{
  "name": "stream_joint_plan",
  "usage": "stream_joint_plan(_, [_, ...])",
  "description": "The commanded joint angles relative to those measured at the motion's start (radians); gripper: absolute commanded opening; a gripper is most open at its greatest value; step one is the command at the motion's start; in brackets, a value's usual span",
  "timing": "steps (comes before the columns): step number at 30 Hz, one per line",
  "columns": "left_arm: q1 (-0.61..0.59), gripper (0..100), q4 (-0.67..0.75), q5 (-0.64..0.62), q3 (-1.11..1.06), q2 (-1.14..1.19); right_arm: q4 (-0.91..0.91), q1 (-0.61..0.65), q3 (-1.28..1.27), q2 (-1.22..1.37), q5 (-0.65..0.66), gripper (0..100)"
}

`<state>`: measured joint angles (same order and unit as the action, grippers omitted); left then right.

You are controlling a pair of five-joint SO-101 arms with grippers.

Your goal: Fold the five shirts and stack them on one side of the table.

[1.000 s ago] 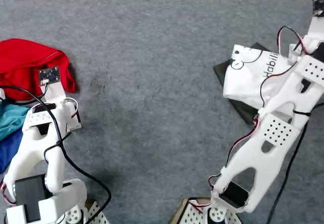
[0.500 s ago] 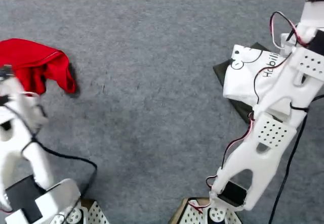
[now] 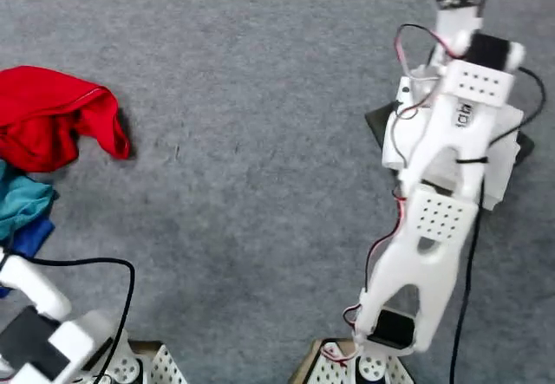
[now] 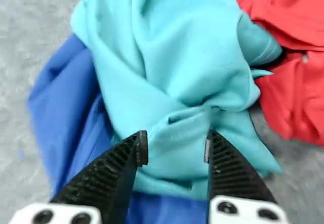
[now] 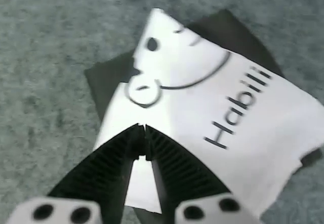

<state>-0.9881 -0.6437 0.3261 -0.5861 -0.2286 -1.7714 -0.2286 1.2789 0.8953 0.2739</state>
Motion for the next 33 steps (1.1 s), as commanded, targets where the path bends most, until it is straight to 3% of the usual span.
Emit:
stream_joint_plan(1, [0.025, 19, 0.287, 0.005, -0.101, 0.085, -0.012, 0.065, -0.013, -0.071, -0.003, 0.5])
stream_joint_plan(4, [0.028, 14, 0.354, 0.005, -0.100, 0.211, -0.012, 0.088, -0.028, -0.071, -0.040, 0.5])
stream_joint_plan(8, [0.020, 3, 0.295, 0.005, -0.009, 0.326, -0.014, 0.094, -0.028, -0.074, -0.074, 0.5])
stream_joint_plan(16, [0.061, 2, -0.273, 0.003, 0.368, 0.240, -0.015, 0.085, -0.021, -0.082, -0.074, 0.5])
stream_joint_plan(19, [0.124, 2, -0.431, 0.003, 0.485, 0.182, -0.017, 0.085, -0.033, -0.134, -0.074, 0.5])
stream_joint_plan(25, [0.279, 2, -0.542, 0.003, 0.566, 0.054, -0.017, 0.058, -0.119, -0.371, -0.074, 0.5])
stream_joint_plan(33, [0.605, 2, -0.695, -0.040, 0.565, -0.154, -0.015, -0.065, -0.532, -0.792, -0.068, 0.5])
